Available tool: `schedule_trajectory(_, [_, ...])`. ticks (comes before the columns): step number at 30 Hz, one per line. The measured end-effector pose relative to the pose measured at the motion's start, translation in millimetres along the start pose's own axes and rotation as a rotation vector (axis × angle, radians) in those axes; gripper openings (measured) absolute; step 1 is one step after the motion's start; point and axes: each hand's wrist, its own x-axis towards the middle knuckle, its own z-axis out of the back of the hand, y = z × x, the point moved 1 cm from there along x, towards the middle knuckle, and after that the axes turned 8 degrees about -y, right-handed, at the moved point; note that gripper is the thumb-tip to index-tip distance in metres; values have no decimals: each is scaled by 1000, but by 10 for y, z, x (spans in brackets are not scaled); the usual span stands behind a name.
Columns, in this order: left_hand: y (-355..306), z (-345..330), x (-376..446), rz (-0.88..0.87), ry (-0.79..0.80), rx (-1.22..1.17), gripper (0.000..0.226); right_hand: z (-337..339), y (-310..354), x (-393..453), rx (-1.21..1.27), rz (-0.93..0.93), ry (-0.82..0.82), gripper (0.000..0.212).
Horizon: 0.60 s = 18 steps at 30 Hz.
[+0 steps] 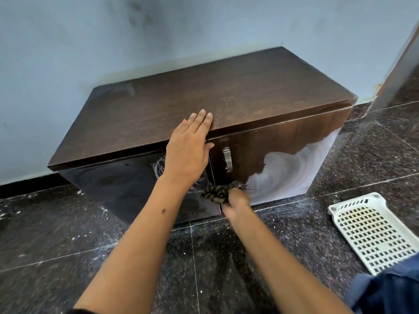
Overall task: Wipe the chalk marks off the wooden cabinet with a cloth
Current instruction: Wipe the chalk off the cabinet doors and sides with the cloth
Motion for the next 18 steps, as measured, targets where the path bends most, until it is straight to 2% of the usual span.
schedule_trajectory(2, [-5,-19,0,14,-23,-8,59,-43,-20,-240,40,95,1,48])
schedule_trajectory(4, [-13,-33,3,25,-50,-19,59,-154,-125,-550,100,167,96,52])
schedule_trajectory(6, [-13,-37,-7,27,-54,-19,58,-230,-198,-623,129,177,122,52])
schedule_trajectory(8, [-13,-28,-7,21,-49,-18,58,-203,-137,-462,128,84,66,50])
schedule_trajectory(11, [-20,-4,-3,18,-33,-5,59,-7,8,-134,-18,34,-7,37])
schedule_trajectory(15, [-41,21,3,18,-29,0,58,127,107,50,108,142,-156,39])
schedule_trajectory(18, [-96,23,23,45,-33,17,62,-77,16,-227,76,274,-103,53])
